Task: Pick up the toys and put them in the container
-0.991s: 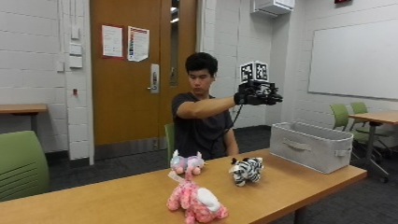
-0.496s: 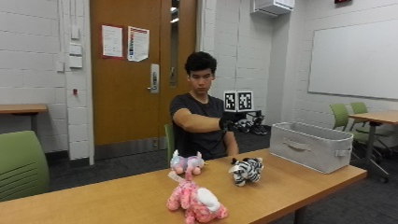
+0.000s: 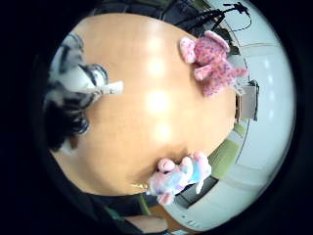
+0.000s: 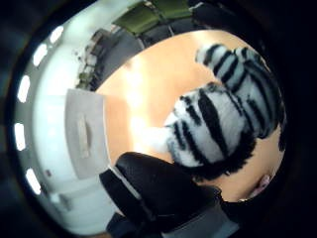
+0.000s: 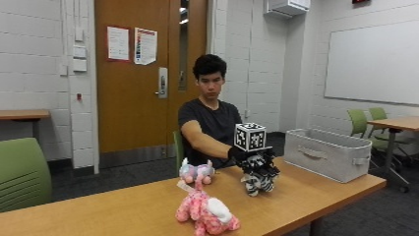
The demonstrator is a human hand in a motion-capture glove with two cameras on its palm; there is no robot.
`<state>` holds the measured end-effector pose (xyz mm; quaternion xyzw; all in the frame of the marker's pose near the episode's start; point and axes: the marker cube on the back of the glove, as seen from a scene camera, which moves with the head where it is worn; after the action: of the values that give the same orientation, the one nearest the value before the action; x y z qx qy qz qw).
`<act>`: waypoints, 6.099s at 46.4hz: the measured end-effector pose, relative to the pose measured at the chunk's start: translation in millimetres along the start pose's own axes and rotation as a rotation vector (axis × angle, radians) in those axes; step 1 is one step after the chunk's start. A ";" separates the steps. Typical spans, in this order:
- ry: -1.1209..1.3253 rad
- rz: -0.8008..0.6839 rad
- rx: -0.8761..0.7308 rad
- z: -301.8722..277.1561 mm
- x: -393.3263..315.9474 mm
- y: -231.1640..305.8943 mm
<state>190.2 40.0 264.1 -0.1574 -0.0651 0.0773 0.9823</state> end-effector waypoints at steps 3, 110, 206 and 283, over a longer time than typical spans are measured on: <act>-0.005 0.013 -0.032 11.3 2.8 -1.6; -0.057 -0.421 0.091 -190.6 -396.8 26.9; 0.059 -0.059 0.012 15.9 173.0 139.7; 0.045 -0.013 0.296 -240.8 -66.4 79.9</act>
<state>151.3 31.5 4.9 -0.0121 -0.0321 0.0764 0.9965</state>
